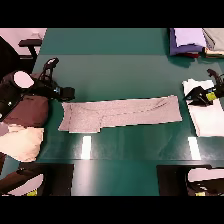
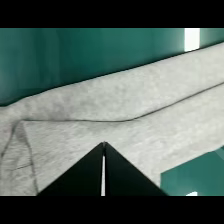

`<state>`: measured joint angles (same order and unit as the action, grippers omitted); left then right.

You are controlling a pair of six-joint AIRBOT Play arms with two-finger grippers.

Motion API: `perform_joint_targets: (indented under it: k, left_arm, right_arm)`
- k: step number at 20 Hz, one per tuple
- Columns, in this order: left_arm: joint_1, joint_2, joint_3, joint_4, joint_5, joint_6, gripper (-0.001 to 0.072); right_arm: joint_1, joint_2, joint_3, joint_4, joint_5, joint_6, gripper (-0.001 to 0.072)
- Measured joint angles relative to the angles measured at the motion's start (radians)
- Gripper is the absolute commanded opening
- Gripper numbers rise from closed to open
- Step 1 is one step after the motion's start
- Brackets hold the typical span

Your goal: Fold the shirts.

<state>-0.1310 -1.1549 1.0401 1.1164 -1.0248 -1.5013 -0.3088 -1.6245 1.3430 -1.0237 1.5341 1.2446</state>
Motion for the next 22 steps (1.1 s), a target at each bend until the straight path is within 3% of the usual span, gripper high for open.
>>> perform_joint_targets:
  k: [5, 8, 11, 17, 22]
  left_arm:
    - [0.0, 0.0, 0.001, -0.084, 0.0, 0.012, 0.0021]
    - [0.0, 0.0, 0.001, -0.113, 0.002, 0.014, 0.0021]
    - [-0.011, -0.005, 0.001, -0.134, 0.01, 0.016, 0.002]
    - [-0.196, -0.114, 0.021, -0.154, 0.099, 0.014, 0.002]
    - [-0.362, -0.362, 0.188, -0.159, 0.15, 0.01, 0.002]
  right_arm:
    - [0.035, -0.089, 0.001, 0.004, 0.012, -0.007, 0.0586]
    - [0.084, -0.119, 0.001, 0.008, 0.008, -0.008, 0.0395]
    - [0.122, -0.13, 0.001, 0.0, -0.021, -0.01, 0.0014]
    - [0.147, -0.022, 0.001, 0.022, -0.034, -0.015, 0.0013]
    - [0.164, 0.174, 0.006, 0.21, -0.038, -0.014, 0.0013]
